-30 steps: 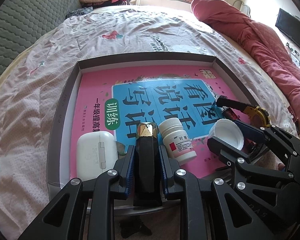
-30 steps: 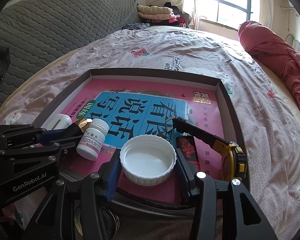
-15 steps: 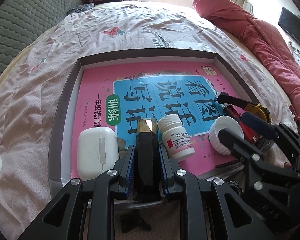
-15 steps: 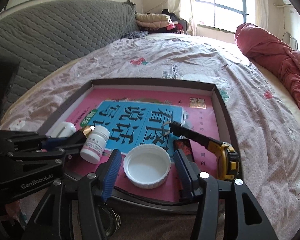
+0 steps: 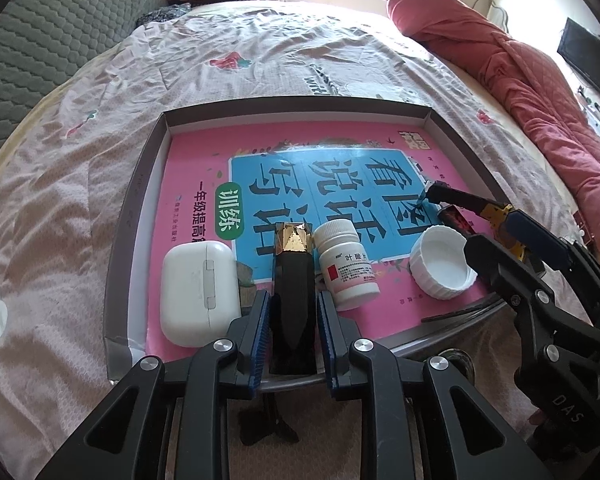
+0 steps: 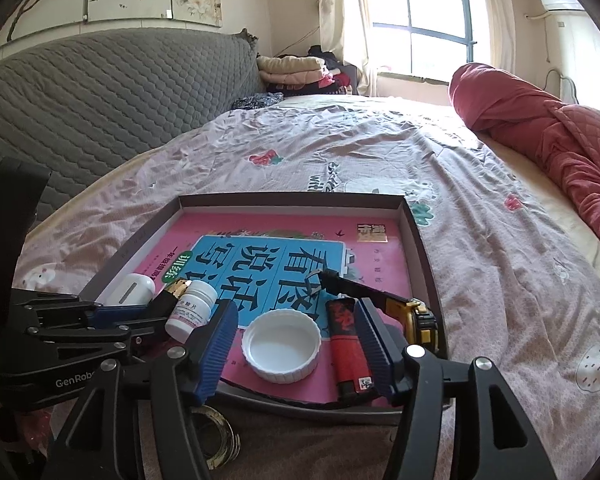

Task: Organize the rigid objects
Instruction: 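Open both tools and withdraw them from the tray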

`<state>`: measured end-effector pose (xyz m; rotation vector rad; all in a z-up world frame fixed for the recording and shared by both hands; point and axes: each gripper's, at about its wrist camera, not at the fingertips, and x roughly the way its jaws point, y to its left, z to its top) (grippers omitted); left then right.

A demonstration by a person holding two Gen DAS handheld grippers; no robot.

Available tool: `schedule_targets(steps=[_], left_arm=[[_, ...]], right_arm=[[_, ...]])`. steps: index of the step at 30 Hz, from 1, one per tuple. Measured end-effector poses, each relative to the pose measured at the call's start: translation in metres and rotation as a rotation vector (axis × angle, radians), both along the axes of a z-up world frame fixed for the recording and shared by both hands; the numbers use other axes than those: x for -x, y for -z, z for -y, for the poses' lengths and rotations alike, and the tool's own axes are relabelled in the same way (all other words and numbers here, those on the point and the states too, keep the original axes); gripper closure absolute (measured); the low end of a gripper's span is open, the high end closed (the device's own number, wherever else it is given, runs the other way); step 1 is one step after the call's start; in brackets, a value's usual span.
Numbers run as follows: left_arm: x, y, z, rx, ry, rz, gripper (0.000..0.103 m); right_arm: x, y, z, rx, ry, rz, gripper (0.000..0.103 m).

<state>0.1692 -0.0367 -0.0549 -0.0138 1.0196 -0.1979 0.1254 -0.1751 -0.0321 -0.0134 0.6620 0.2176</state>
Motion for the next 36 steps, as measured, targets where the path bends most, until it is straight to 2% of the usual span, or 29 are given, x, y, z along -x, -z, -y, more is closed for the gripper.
schedule_targets(steps=[4,8,15,20,36], left_arm=[[0.004,-0.006,-0.002,0.007,-0.005,0.009,0.077],[0.008,-0.011,-0.003,0.008,-0.008,0.013,0.064],[0.015,-0.02,-0.006,0.016,-0.013,0.026,0.056],[0.023,-0.031,-0.01,0.01,-0.015,0.049,0.046],[0.056,-0.062,-0.032,0.031,-0.054,0.1,0.036]], right_arm=[[0.004,-0.003,0.002,-0.003,0.005,0.014,0.043],[0.007,-0.004,0.002,0.0,0.013,0.02,0.043],[0.017,-0.013,0.004,0.0,0.031,0.054,0.042],[0.024,-0.018,0.003,-0.001,0.031,0.068,0.042],[0.06,-0.04,-0.005,0.01,0.031,0.13,0.042]])
